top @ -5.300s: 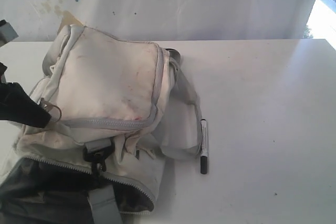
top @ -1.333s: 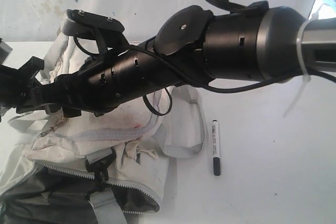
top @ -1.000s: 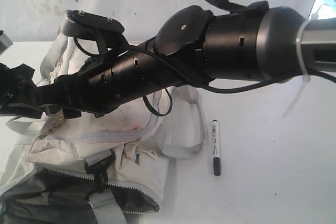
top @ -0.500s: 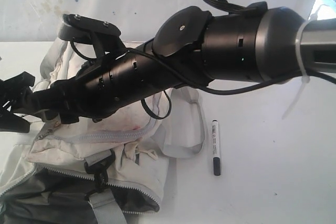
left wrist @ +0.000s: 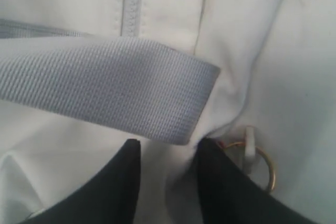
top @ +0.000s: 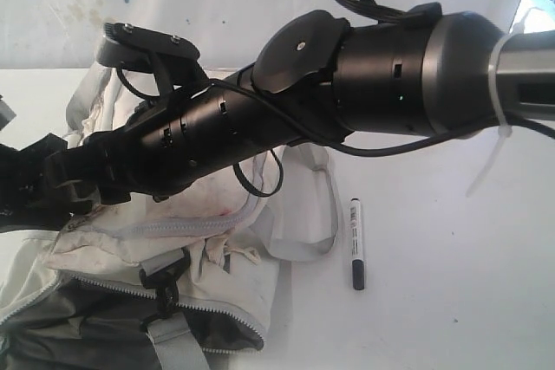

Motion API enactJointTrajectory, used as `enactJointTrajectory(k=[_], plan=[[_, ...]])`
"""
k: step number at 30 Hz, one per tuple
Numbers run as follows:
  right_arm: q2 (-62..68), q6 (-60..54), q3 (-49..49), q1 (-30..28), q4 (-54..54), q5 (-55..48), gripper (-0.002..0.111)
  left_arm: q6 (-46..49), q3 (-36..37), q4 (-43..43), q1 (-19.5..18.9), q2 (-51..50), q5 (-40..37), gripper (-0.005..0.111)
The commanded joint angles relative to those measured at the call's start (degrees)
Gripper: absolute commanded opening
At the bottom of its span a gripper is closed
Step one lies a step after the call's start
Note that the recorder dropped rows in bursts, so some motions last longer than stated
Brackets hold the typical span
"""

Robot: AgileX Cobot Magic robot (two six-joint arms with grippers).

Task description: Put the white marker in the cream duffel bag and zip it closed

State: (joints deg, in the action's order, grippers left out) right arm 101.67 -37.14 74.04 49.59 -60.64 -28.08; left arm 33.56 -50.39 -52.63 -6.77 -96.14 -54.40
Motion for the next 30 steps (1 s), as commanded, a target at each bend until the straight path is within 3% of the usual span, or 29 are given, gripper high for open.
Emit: enactJointTrajectory(k=[1,11,14,18,30], plan=[[0.0,0.0,0.2,0.1,0.1,0.1,0.047,5.9,0.5,-6.7,0.0,-1.5,-0.1,0.031],[0.0,0.0,0.2,0.1,0.1,-0.2,0.047,11.9,0.5,-12.8,0.0,-4.3,-2.7,0.041],[0.0,0.0,0.2,0.1,0.1,-0.2,0.047,13.7,0.5,-13.4,0.0,-5.7,-3.6,0.032],[0.0,0.0,0.2,0.1,0.1,-0.1,0.047,16.4,0.5,-15.0,0.0,-6.6,-4.7,0.0],[0.9,0.0,0.2,0.1,0.3,1.6,0.047,17.7,-1.0,-16.6,-0.1,-4.2,-14.4,0.0]])
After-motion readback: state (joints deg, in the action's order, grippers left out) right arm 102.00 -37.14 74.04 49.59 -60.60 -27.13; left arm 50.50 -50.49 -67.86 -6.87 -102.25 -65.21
